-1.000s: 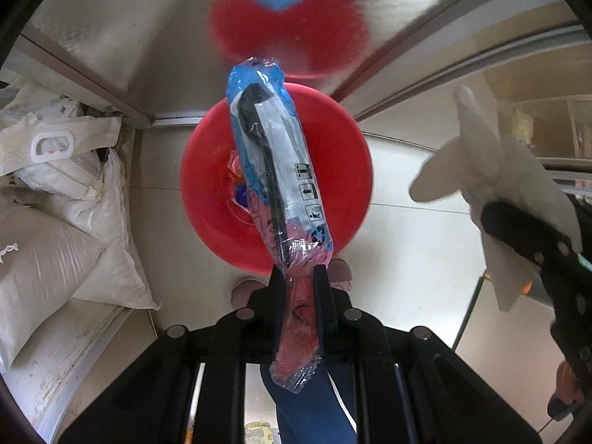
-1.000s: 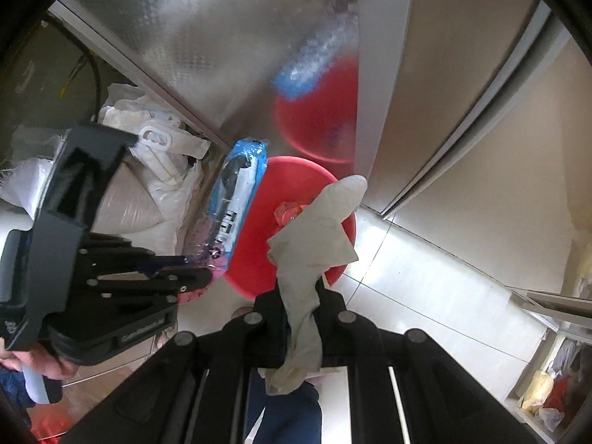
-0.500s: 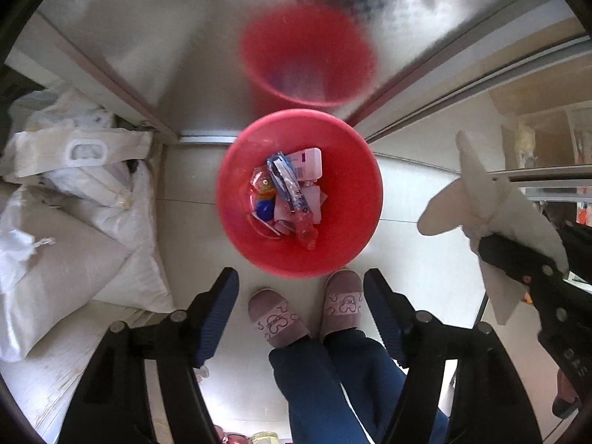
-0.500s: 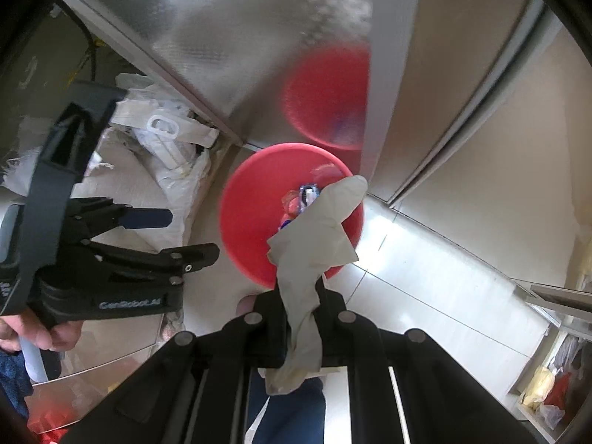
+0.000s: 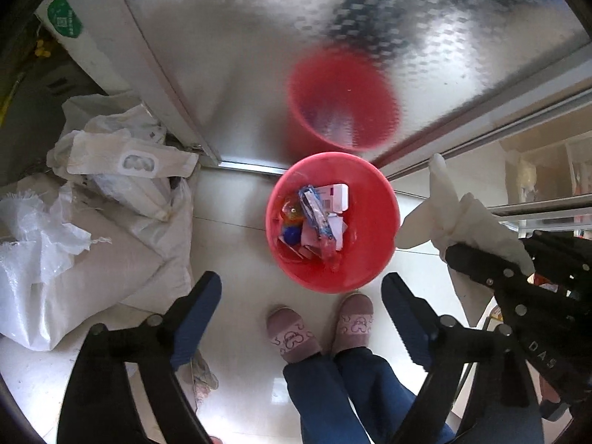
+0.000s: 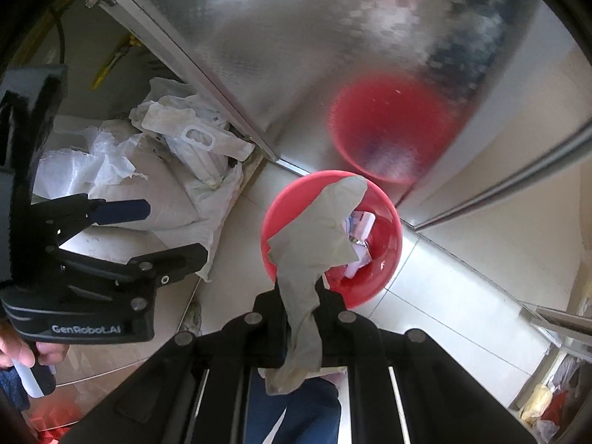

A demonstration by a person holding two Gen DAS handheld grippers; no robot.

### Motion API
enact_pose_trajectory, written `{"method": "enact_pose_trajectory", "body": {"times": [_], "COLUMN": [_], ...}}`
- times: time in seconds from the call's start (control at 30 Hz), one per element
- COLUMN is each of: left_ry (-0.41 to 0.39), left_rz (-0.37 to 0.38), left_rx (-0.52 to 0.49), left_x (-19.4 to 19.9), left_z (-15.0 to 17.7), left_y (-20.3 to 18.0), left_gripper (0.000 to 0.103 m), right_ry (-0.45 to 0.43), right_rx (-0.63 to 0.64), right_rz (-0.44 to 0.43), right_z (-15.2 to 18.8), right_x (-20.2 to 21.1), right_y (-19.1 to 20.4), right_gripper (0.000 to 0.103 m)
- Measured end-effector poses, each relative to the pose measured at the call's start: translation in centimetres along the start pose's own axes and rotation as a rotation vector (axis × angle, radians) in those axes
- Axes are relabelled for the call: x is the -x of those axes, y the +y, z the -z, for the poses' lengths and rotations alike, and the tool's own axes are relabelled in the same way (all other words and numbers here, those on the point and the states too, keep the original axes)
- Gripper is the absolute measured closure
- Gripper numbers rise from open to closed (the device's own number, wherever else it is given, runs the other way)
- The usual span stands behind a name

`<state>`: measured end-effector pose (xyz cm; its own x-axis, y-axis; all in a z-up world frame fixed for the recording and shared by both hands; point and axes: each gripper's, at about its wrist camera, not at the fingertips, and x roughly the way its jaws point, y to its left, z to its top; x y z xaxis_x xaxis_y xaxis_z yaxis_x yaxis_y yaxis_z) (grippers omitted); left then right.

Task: Collect trash

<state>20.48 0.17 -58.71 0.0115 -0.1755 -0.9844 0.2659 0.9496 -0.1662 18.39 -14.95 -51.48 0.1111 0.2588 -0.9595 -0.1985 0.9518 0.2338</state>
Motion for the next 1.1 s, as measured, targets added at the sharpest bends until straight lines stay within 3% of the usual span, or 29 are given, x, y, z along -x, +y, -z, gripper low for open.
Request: {"method": "enact_pose_trajectory", "body": {"times": [0.1,0.2,0.4,0.47,0.5,0.53,0.63,0.8,1.1], "left_ry": [-0.016,-0.017,-0.005,-0.004,-0.004,-0.005,-0.010,-0.026,-0.074], "left_rz": [-0.006,0.008,-0.018,-0.018,-0.018,-0.019,-0.025,-0.038,-0.061], "left_rx": [0.016,0.050,0.008,0.002,0.001,0.003,0.009,0.011,0.000], "left_x": [-0.2,-0.6,-1.0,-0.7,-0.6,-0.5,0.0,1.6,9.1], "left_z": [0.0,0.1,0.1,0.1,0.1,0.1,0.2,0.3,0.7], "left_y": [0.7,1.4,1.0,1.0,1.1,1.2,1.3,1.1,-0.4], "left_gripper": [0.000,0.000,0.000,0.000,0.000,0.000,0.000,0.000,0.000], "right_ry": [0.001,0.005,0.001,0.000,0.000,-0.005,-0.010,-0.026,-0.067], "right_rx": [0.002,-0.002,-0.009,-0.014,-0.018,-0.023,-0.036,-0.031,0.024], "right_rz": [0.003,0.011,0.030,0.029,0.035,0.040,0.041,0.054,0.082], "right_z": [-0.4,-0.5,-0.8,-0.8,-0.7,-0.7,-0.7,-0.6,-0.2], "right_x": [-0.5,-1.1,-2.0,-2.3,-2.3,-2.3,-2.0,-0.8,5.2], "right_y": [0.3,0.3,0.4,0.3,0.3,0.2,0.0,-0.1,0.8], "right_gripper": [0.094,0.094,0.091,0.076,0.060,0.050,0.033,0.017,0.004]}}
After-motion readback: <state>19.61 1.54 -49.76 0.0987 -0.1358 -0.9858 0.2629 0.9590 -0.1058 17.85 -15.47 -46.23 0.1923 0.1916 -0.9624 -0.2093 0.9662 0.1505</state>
